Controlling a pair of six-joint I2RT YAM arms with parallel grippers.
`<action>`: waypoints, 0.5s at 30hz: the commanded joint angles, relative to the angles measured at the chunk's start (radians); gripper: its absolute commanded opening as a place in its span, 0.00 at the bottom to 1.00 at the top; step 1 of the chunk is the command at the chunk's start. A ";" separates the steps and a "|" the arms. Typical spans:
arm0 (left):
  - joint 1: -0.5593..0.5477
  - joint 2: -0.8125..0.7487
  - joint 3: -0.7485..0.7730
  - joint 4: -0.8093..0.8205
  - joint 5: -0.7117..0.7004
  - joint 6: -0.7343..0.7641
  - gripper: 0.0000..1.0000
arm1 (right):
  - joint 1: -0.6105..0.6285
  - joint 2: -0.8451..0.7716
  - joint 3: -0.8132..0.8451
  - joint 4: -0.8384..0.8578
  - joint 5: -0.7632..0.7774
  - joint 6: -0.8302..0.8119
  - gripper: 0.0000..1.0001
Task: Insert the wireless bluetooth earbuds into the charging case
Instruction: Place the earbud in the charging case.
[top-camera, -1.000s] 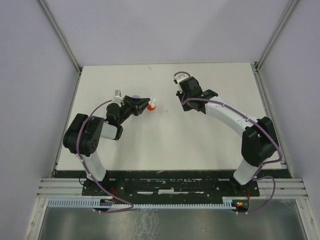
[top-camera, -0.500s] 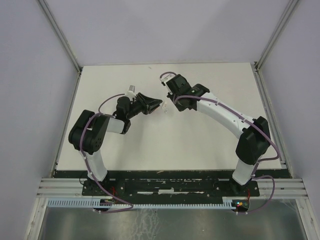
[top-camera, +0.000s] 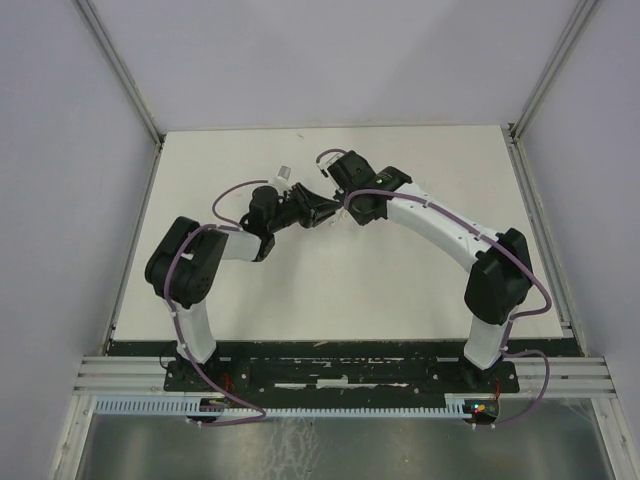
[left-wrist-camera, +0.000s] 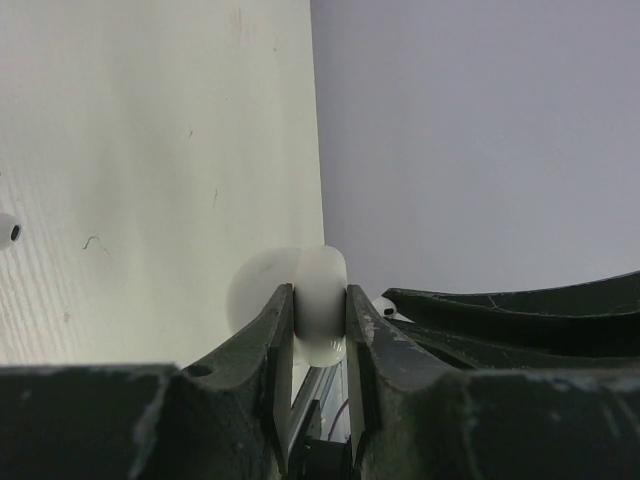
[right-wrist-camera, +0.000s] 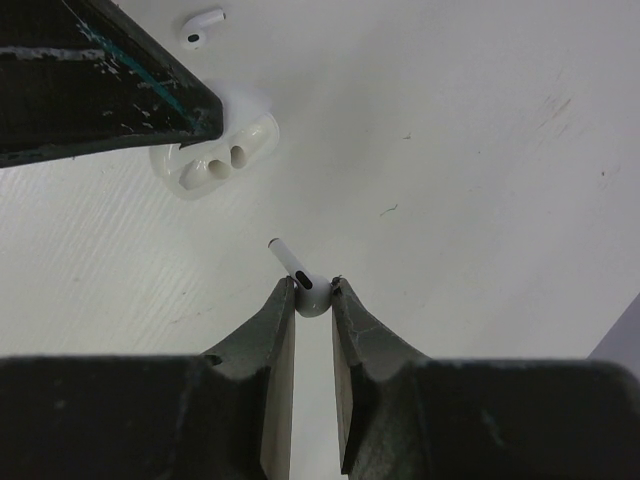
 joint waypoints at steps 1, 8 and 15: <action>-0.021 0.015 0.047 -0.011 0.022 0.056 0.03 | 0.009 0.007 0.050 0.008 0.030 -0.012 0.12; -0.043 0.020 0.066 -0.031 0.011 0.064 0.03 | 0.010 0.028 0.059 0.009 0.029 -0.012 0.12; -0.055 0.017 0.076 -0.042 0.008 0.067 0.03 | 0.011 0.049 0.071 0.004 0.041 -0.009 0.11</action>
